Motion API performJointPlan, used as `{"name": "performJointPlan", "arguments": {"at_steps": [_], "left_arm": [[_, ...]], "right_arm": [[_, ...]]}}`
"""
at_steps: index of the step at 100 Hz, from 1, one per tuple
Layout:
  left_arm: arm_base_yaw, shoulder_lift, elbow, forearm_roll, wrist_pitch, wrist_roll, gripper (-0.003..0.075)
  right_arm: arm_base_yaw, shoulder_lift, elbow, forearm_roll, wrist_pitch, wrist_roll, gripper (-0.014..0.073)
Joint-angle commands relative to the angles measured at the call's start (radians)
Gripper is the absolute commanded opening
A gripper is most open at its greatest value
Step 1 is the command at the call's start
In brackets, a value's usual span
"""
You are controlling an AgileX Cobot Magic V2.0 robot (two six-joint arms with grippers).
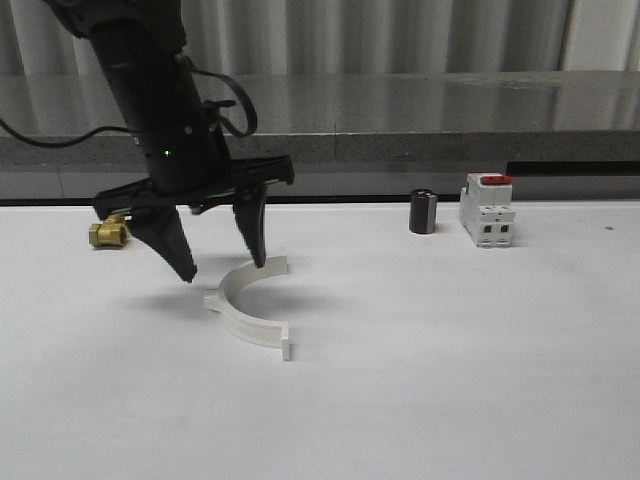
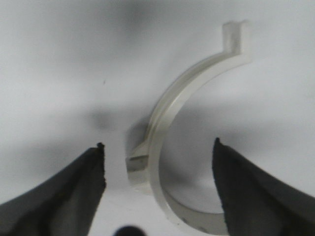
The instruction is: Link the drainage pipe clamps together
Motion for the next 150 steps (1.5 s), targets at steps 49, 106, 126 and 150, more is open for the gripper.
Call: {"name": "performJointPlan", "arguments": {"at_steps": [49,106,126,150], "left_arm": [[-0.012,-0.268,-0.062,0.271,0.005,0.003,-0.0020],[0.257,-0.847,0.528,0.281,-0.138,0.031,-0.0020],[0.295,-1.073,0.725,0.281,-0.159,0.031,-0.0020],[0.295,-1.401,0.926,0.272,-0.192,0.031,-0.0020]], "right_arm": [[0.001,-0.020,-0.015,-0.003,-0.076,-0.009,-0.0068],[0.001,-0.020,-0.015,-0.003,-0.077,-0.009,-0.0068],[0.001,-0.020,-0.015,-0.003,-0.077,-0.009,-0.0068],[0.001,-0.020,-0.015,-0.003,-0.140,-0.008,-0.0068]]}}
